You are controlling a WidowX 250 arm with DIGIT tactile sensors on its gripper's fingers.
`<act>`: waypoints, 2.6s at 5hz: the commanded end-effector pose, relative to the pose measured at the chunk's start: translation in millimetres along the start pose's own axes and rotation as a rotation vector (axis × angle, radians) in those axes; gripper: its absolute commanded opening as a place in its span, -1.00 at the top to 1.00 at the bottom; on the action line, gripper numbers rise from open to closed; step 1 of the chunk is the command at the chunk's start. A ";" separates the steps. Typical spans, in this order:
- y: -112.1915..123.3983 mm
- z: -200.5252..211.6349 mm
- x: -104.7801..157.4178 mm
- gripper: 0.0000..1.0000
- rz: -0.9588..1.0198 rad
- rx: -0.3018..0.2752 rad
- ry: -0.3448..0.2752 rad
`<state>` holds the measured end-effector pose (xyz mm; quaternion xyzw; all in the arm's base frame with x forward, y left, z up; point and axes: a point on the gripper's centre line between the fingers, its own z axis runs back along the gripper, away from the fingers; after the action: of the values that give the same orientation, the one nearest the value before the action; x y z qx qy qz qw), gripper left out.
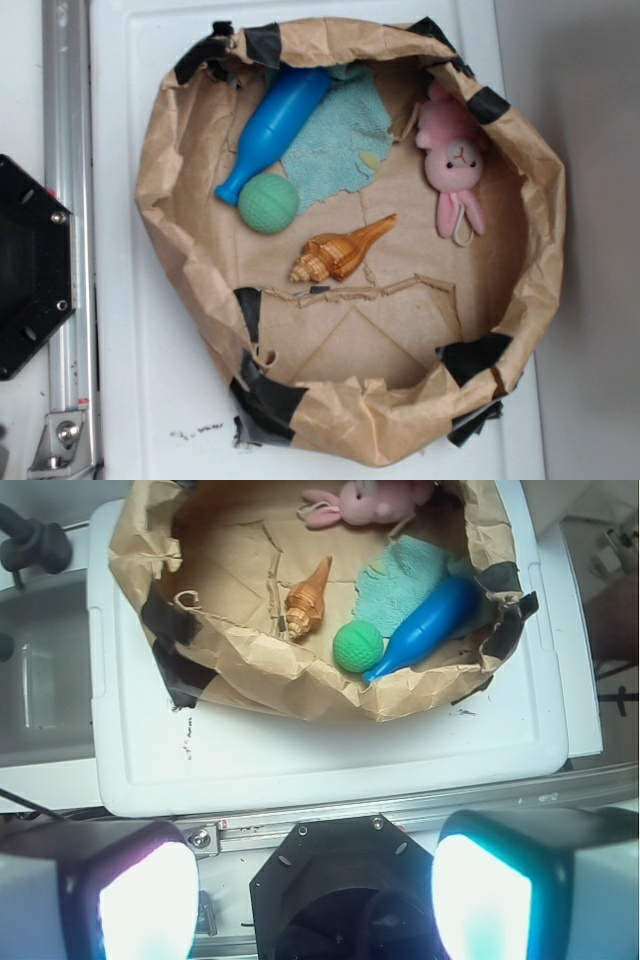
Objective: Grab the shell.
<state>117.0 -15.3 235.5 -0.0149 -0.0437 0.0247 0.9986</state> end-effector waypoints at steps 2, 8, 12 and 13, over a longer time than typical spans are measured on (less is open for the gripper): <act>-7.0 -40.0 46.4 -1.00 -0.057 -0.101 -0.071; -19.3 -210.8 95.0 -1.00 -0.210 -0.185 -0.007; -15.4 -207.6 122.6 1.00 -0.165 -0.017 -0.024; -0.7 -158.0 136.7 1.00 -0.105 -0.012 -0.056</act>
<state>257.8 -18.0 74.9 -0.0197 -0.0376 -0.0366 0.9984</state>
